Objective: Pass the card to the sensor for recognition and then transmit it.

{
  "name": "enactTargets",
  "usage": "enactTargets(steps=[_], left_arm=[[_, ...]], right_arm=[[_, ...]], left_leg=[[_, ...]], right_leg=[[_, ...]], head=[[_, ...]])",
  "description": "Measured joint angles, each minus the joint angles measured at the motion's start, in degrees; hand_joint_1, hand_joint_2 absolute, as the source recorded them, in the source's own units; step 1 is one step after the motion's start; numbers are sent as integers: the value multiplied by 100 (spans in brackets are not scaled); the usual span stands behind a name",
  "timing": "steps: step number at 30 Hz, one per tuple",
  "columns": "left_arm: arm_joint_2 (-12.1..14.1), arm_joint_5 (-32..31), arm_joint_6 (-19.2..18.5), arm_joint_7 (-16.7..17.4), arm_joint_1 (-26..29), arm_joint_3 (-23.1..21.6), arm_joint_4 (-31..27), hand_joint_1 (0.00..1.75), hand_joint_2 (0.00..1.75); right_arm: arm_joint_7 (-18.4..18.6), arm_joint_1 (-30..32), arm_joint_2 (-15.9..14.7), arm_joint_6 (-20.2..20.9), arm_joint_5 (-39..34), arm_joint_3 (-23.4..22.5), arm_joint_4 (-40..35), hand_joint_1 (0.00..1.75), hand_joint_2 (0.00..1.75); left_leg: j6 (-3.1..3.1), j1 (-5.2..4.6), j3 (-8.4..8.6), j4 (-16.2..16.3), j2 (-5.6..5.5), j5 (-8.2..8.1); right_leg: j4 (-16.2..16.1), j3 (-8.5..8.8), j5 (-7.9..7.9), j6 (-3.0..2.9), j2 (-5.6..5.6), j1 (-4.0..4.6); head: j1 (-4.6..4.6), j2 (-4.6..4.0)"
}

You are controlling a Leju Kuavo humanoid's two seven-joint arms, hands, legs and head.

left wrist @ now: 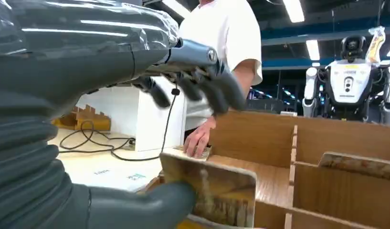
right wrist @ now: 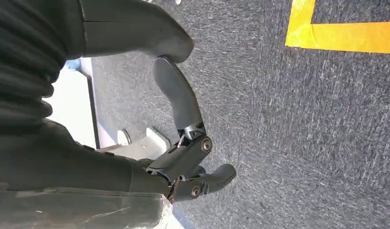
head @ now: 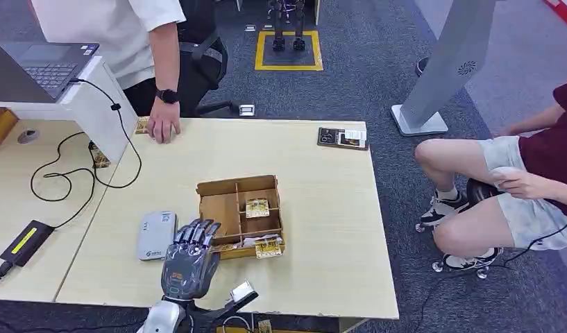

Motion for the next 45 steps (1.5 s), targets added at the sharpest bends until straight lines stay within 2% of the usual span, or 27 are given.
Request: enactTargets(steps=[3, 6, 11, 13, 19, 22, 25, 27, 35, 40, 45], left_arm=[[11, -37, -97, 9, -1, 0, 44, 141, 175], [22, -51, -215, 83, -3, 0, 109, 145, 175], [46, -57, -361, 92, -27, -13, 188, 141, 175], [57, -57, -411, 94, -42, -31, 219, 150, 175], [101, -11, -509, 98, -68, -81, 234, 152, 175], [111, 15, -509, 98, -82, -109, 247, 175, 175], [133, 85, -474, 90, -93, -127, 256, 175, 175], [138, 212, -310, 63, -96, -138, 269, 175, 175], [138, 758, 153, -465, -197, -140, 170, 175, 175], [48, 1164, 212, -1287, -399, 32, -294, 175, 175], [-46, 1482, 216, -1594, -703, 221, -568, 175, 175]], right_arm=[[2, -2, -13, 0, 0, 0, 7, 0, 175], [2, -6, -28, -5, 0, 0, 20, 0, 175], [0, -26, -46, -7, 0, 0, 52, 0, 175], [0, -32, -59, -5, -2, 0, 68, 0, 175], [0, -43, -87, -9, 0, 0, 111, 0, 175], [0, -52, -101, -9, 0, 0, 136, 0, 175], [0, -57, -116, -15, 0, 2, 157, 0, 175], [6, -59, -127, -29, -2, 2, 175, 0, 175], [17, -58, -133, -59, 0, 28, 199, 0, 175], [6, -61, -166, -144, -2, 98, 290, 0, 175], [17, -71, -212, -195, 0, 175, 400, 0, 175]], left_leg=[[0, 0, 0, 0, 0, 0], [0, 0, 0, 0, 0, 0], [0, 0, 1, 0, 0, 0], [0, 0, 1, 0, 0, 0], [0, 0, 3, 0, 0, 0], [0, 0, 5, 0, 0, 0], [0, 0, 7, 0, 0, 0], [0, 0, 8, 0, 0, 0], [0, 0, 6, 0, -1, 1], [0, 0, 5, 0, -1, 1], [-1, 0, 7, 0, -1, 1]], right_leg=[[0, 0, 0, 0, 0, 0], [0, 0, 0, 0, 0, 0], [0, 0, 0, 0, 0, 0], [0, 2, 0, 0, -1, 0], [0, 4, 0, 0, -1, 0], [0, 6, 0, 0, -2, 0], [0, 8, 0, 0, -2, 0], [0, 9, 1, 0, -2, 0], [0, 5, 1, 0, -1, 0], [0, 5, 1, 0, -1, 0], [1, 6, 2, 0, 0, 0]], head=[[0, 0], [0, 0], [0, 0], [0, 0], [0, 0], [2, 0], [0, 0], [0, 0], [0, 0], [0, 0], [0, 0]])
